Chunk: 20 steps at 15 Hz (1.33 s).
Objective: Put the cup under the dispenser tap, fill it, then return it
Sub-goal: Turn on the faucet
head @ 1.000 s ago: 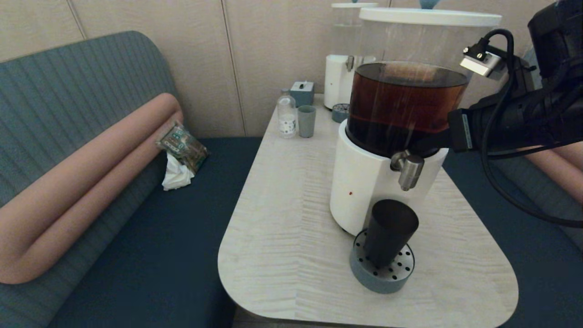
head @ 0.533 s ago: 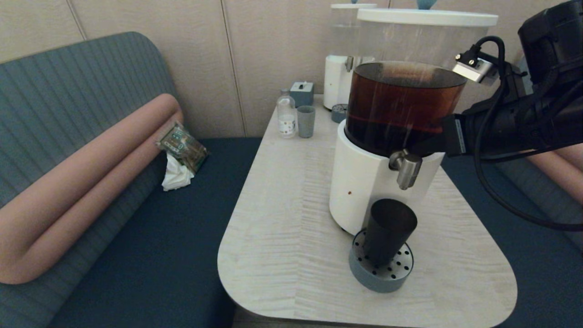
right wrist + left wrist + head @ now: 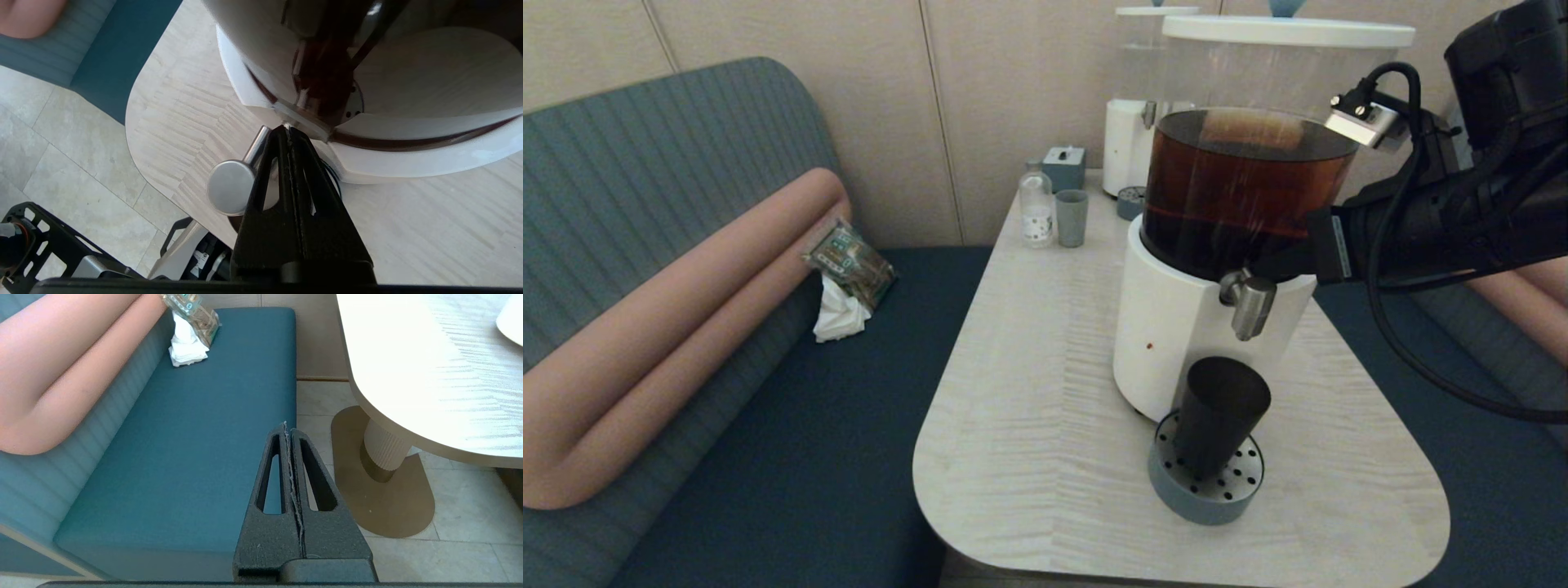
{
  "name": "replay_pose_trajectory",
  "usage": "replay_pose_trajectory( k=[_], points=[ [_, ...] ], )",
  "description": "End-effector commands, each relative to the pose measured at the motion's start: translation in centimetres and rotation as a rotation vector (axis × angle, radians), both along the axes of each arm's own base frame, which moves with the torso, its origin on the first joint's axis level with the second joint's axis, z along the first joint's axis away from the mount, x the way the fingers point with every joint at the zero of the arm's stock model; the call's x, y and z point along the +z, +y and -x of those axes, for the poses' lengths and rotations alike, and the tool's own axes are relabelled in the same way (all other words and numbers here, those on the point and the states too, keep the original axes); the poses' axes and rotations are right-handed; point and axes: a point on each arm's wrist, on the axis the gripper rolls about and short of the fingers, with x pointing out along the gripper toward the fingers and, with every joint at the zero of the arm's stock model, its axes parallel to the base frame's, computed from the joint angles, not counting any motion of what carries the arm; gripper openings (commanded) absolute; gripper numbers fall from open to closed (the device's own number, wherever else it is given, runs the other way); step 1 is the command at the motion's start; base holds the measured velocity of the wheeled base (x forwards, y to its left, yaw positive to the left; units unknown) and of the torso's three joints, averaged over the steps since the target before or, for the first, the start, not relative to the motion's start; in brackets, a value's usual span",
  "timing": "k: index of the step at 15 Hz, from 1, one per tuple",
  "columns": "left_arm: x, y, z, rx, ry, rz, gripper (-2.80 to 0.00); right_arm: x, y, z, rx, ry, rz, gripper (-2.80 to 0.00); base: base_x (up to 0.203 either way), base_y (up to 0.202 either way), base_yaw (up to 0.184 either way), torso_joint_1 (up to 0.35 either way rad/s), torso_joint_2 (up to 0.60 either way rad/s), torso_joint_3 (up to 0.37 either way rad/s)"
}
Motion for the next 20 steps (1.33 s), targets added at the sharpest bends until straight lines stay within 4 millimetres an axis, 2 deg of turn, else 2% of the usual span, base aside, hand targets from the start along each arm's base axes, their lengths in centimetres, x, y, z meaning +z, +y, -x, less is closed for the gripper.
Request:
replay_pose_trajectory(
  k=[1, 15, 20],
  points=[
    [0.0, 0.0, 0.0, 0.001, 0.003, 0.0, -2.8, 0.0, 0.2, 0.3, 0.011, 0.004, -0.002, -2.8, 0.0, 0.0, 0.0, 0.0, 0.0, 0.0],
    [0.0, 0.0, 0.0, 0.001, 0.003, 0.0, -2.8, -0.5, 1.5, 0.3, 0.061, 0.001, 0.026, -2.8, 0.0, 0.0, 0.0, 0.0, 0.0, 0.0],
    [0.0, 0.0, 0.0, 0.001, 0.003, 0.0, -2.8, 0.6, 0.1, 0.0, -0.035, -0.079, 0.027, -2.8, 0.0, 0.0, 0.0, 0.0, 0.0, 0.0]
  ],
)
